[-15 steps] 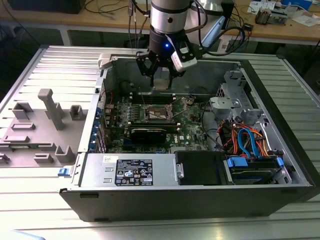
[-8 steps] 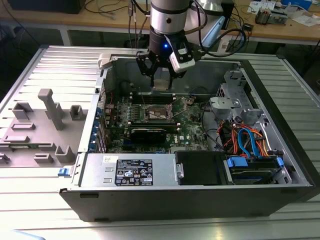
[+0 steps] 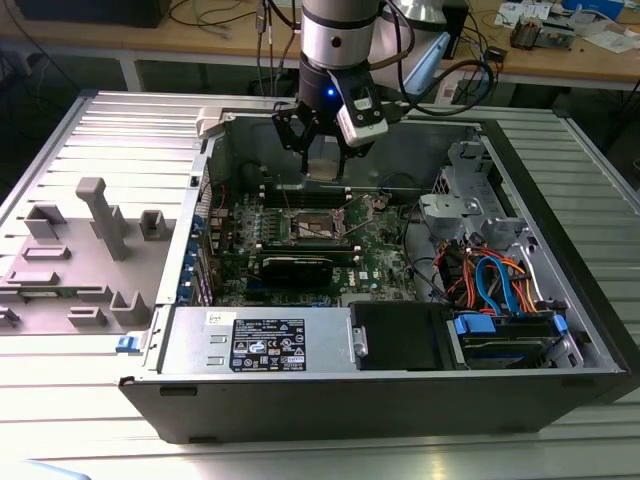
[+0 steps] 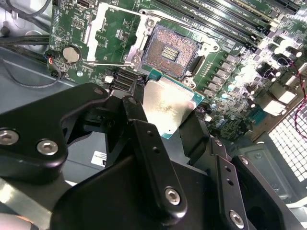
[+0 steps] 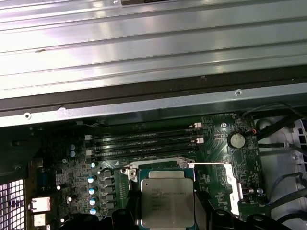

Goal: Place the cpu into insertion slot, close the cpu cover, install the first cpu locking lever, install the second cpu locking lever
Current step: 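Place the cpu into insertion slot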

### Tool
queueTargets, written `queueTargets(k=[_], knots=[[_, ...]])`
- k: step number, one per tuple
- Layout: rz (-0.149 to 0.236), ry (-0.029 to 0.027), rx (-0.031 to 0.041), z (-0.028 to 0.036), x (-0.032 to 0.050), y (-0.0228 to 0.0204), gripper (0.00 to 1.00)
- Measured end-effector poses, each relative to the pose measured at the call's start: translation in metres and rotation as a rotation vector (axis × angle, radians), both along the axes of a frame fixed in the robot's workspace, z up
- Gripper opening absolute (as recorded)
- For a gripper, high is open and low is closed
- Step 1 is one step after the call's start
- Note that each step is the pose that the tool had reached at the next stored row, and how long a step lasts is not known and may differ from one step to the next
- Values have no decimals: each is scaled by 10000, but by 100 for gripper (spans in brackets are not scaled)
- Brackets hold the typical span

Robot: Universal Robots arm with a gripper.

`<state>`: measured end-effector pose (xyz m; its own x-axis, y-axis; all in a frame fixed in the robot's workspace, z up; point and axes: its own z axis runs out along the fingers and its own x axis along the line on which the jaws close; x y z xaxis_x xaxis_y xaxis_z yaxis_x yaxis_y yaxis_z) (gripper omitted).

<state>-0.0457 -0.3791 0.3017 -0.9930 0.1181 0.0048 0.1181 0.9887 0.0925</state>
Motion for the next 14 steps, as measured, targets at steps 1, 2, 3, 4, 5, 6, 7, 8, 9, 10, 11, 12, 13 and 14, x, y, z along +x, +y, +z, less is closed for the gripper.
queueTargets(k=[1,2,3,4,5,6,7,8,9,10,11,12,13,14], knots=[[-5,0,0,0,0,0,54],[-10,0,0,0,0,0,54],[-13,0,0,-1,0,0,54],[-15,0,0,-1,0,0,54],[-15,0,0,-2,0,0,54],[-15,0,0,-1,0,0,54],[-15,0,0,-2,0,0,54],[-15,0,0,-2,0,0,54],[-15,0,0,-2,0,0,54],[-15,0,0,-2,0,0,54],[-15,0,0,-2,0,0,54],[-16,0,0,-2,0,0,54],[-16,0,0,-2,0,0,54],[-16,0,0,-2,0,0,54]])
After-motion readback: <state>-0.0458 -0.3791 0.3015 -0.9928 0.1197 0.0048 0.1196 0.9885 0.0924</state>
